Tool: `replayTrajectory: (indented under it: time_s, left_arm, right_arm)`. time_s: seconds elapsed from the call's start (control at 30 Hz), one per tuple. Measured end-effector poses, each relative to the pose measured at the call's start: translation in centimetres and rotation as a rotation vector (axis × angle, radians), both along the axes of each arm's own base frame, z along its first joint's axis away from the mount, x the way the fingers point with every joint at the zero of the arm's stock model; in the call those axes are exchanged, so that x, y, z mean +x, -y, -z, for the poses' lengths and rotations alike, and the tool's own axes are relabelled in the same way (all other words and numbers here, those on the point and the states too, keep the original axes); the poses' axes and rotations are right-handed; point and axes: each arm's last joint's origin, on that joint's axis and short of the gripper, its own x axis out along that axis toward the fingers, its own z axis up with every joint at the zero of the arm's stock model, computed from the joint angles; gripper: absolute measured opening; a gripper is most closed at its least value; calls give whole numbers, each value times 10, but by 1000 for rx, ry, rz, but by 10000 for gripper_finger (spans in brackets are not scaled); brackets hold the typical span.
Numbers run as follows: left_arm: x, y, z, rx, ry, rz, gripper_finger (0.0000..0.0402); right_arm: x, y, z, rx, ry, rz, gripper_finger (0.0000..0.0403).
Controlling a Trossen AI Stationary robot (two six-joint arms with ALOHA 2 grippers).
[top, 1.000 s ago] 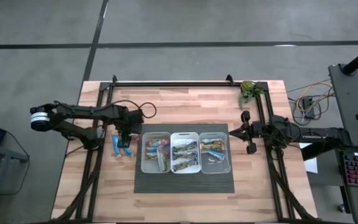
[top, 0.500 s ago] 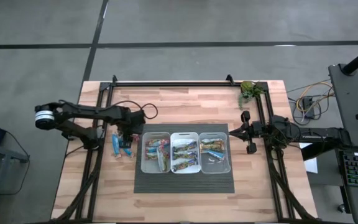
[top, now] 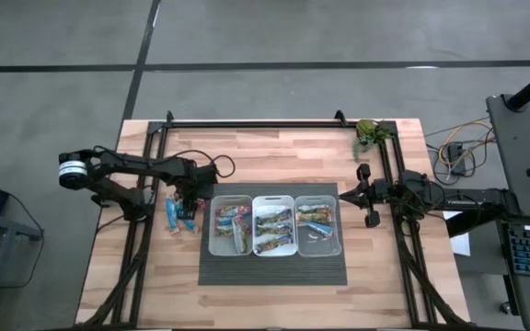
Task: Pick and place Granola Bars by type
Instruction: Put the red granola bar into the gray bin
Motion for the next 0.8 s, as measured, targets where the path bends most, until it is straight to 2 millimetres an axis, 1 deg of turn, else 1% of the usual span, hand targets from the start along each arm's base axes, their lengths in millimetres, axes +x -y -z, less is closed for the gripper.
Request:
replayTrajectory:
  time_s: [0.13,0.23,0.33,0.57,0.7,0.8]
  left_arm:
    - [0,0,0,0,0,-1,187]
    - [0,0,0,1,0,-1,178]
    - [0,0,0,7,0,-2,156]
    - [0,0,0,8,0,-2,91]
    - [0,0,0,-1,2,-2,68]
    - [0,0,0,-4,1,-2,59]
  right_arm:
    - [0,0,0,0,0,0,9]
    - [0,0,0,0,0,0,9]
    - [0,0,0,0,0,0,9]
    - [0,0,0,0,0,0,9]
    - [0,0,0,0,0,0,9]
    - [0,0,0,0,0,0,9]
